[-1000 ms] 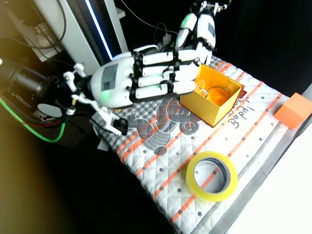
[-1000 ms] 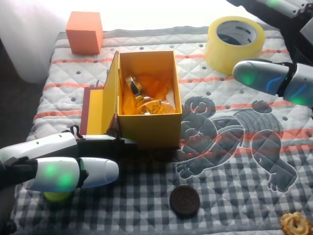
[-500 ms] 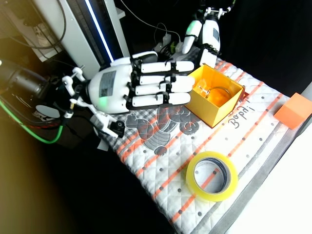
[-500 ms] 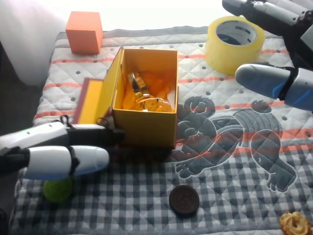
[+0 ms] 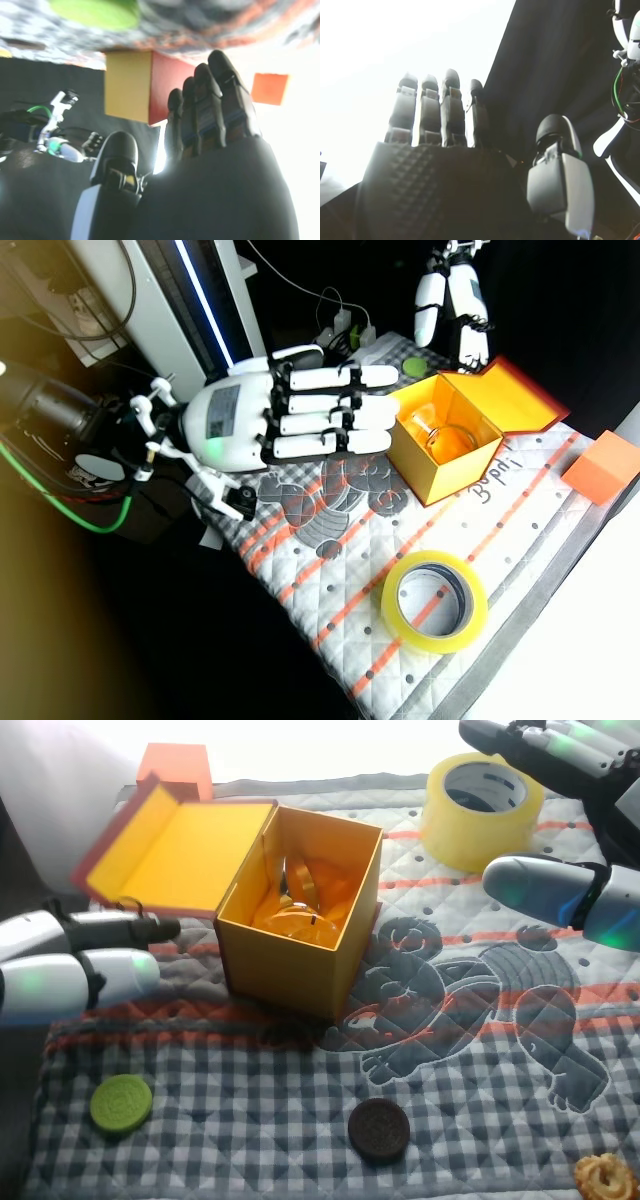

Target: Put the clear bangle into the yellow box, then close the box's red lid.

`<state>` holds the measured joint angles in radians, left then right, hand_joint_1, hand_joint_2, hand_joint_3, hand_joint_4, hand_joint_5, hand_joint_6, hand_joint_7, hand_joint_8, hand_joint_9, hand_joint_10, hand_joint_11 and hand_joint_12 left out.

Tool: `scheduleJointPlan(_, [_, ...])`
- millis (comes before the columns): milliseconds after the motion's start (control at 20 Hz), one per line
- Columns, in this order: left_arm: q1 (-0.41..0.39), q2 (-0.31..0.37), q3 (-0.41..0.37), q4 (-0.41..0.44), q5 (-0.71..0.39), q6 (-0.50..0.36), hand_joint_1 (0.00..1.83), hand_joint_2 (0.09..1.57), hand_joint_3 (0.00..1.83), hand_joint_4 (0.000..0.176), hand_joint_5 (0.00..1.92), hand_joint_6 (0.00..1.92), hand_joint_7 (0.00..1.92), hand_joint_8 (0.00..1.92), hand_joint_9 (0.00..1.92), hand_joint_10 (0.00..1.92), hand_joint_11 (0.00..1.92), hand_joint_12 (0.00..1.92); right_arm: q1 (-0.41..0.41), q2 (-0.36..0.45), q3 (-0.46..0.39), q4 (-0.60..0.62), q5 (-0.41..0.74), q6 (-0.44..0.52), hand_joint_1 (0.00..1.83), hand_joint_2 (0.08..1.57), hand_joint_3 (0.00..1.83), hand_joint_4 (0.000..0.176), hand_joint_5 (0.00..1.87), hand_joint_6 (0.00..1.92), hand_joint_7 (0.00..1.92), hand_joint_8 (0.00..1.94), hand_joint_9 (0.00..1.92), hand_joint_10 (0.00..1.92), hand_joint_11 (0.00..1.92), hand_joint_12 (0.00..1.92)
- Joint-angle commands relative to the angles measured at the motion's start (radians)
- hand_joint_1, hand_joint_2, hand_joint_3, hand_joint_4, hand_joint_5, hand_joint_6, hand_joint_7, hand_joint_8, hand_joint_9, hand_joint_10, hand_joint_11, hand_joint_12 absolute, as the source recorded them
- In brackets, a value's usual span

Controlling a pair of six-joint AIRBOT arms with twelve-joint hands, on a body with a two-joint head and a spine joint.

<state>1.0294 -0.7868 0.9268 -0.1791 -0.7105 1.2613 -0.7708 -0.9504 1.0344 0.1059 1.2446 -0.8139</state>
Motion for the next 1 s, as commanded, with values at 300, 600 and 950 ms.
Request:
scheduleJointPlan(300, [-0.028,-0.026,0.012,-0.06,-0.258,-0.004,0.04,1.52,0.0,0.0,0.2,0.0,0.24,0.0,0.25,0.0,0.1,0.42,-0.007,0.013,-0.01,0.02,0.132,0.001,0.05,1.16,0.0,0.111,0.21,0.0,0.26,0.01,0.12,0.02,0.0,0.0])
scheduleJointPlan(600, [-0.099,-0.021,-0.045,0.119,-0.289,-0.01,0.0,1.49,0.0,0.0,0.25,0.0,0.25,0.0,0.24,0.0,0.02,0.59,-0.027,0.013,-0.012,0.036,0.143,0.001,0.08,1.15,0.0,0.117,0.22,0.01,0.25,0.0,0.16,0.02,0.01,0.0])
scheduleJointPlan(950, [-0.167,-0.018,-0.056,0.396,-0.157,-0.162,0.0,1.51,0.0,0.0,0.28,0.01,0.27,0.0,0.27,0.0,0.0,0.65,-0.038,0.01,-0.012,0.04,0.145,0.001,0.13,1.09,0.0,0.141,0.21,0.0,0.27,0.01,0.14,0.0,0.01,0.0])
